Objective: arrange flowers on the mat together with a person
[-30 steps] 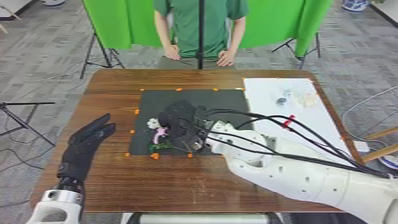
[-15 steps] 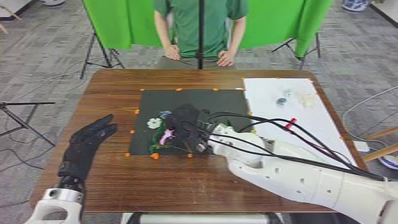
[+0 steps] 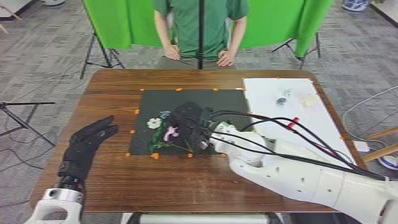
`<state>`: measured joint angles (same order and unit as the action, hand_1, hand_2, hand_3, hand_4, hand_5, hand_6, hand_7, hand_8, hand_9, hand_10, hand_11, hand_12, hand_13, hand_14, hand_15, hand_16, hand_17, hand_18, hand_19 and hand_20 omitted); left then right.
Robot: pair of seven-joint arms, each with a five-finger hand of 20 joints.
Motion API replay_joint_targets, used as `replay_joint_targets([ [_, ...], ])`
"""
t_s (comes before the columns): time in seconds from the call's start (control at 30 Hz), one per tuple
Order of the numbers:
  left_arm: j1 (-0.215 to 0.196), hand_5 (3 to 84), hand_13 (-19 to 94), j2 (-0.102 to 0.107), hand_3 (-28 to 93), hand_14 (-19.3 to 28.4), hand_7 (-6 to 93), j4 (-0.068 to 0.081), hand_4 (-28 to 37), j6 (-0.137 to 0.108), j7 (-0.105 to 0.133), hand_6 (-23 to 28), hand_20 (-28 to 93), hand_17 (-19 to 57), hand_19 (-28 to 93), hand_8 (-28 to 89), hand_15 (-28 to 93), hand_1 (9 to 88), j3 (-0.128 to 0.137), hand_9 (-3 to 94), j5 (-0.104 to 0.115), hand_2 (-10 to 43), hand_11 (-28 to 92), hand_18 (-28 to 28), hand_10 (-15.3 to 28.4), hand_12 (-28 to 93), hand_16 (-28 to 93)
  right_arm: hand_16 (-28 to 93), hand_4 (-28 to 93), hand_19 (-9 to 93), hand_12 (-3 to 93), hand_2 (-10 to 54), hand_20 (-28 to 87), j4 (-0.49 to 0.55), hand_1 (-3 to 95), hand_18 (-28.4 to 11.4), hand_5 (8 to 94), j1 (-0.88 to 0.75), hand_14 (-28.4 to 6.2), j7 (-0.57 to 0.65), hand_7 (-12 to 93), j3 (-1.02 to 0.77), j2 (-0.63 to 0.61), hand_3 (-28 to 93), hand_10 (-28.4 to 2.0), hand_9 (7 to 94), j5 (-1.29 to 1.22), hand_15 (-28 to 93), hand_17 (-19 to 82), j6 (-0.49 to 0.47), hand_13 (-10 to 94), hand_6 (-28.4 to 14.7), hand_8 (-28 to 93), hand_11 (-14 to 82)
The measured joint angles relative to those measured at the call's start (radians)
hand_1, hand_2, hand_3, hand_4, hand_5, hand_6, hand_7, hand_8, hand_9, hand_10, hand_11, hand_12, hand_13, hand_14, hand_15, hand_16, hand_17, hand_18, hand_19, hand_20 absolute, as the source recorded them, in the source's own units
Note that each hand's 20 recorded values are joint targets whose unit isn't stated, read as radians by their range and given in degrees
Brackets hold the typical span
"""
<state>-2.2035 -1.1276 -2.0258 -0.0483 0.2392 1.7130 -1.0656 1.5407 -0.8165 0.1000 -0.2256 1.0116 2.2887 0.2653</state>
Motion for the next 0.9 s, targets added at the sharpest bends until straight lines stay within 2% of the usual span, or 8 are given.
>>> replay_joint_targets([
  [0.9, -0.001, 49.2, 38, -0.001, 70, 17.1, 14.2, 0.0, -24.6, 0.0, 0.0, 4.7, 17, 6.0, 1, -8, 14, 32.1, 0.0, 48.7, 0.0, -9.5, 23, 11.4, 14.6, 13, 2, 34, -21, 91, 41.7, -9.5, 40, 0.022, 59.1, -16.8, 75.4, 0.0, -1.9, 0.026, 30, -0.016, -0.015, 55, -6.8, 91.6, 0.017, 52, 49, -0.007, 88, 2.9, 5, 8.7],
])
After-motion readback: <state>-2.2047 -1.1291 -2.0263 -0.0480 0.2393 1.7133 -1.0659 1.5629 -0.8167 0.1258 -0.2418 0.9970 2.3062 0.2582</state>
